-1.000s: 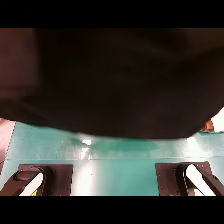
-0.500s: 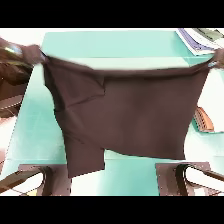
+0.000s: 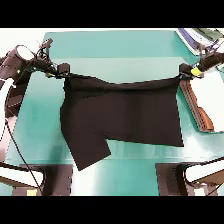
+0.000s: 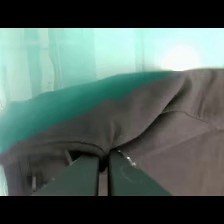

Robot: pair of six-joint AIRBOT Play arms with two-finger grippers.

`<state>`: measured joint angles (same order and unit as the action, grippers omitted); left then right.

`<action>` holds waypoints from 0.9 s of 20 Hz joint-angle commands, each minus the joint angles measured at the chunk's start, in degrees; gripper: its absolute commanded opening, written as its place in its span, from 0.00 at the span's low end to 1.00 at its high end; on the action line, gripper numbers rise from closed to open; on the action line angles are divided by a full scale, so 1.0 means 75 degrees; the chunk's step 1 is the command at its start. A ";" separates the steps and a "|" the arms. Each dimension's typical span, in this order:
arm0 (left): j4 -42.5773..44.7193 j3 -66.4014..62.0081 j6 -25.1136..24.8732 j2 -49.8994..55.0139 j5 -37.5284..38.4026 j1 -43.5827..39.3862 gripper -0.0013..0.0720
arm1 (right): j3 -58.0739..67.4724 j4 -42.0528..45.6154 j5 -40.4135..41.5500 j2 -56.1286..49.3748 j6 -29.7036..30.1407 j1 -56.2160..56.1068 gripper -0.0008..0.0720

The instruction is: Fold the shirts.

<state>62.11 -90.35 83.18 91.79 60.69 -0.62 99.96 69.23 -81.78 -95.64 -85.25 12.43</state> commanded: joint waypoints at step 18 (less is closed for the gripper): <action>0.0187 0.1376 -0.0268 0.0256 0.1431 0.0201 0.86 | -0.3416 0.0376 0.0425 0.1137 0.0379 0.0303 0.65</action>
<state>63.20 -80.99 77.91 93.69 72.84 1.37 79.15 72.07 -81.34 -88.53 -82.37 14.57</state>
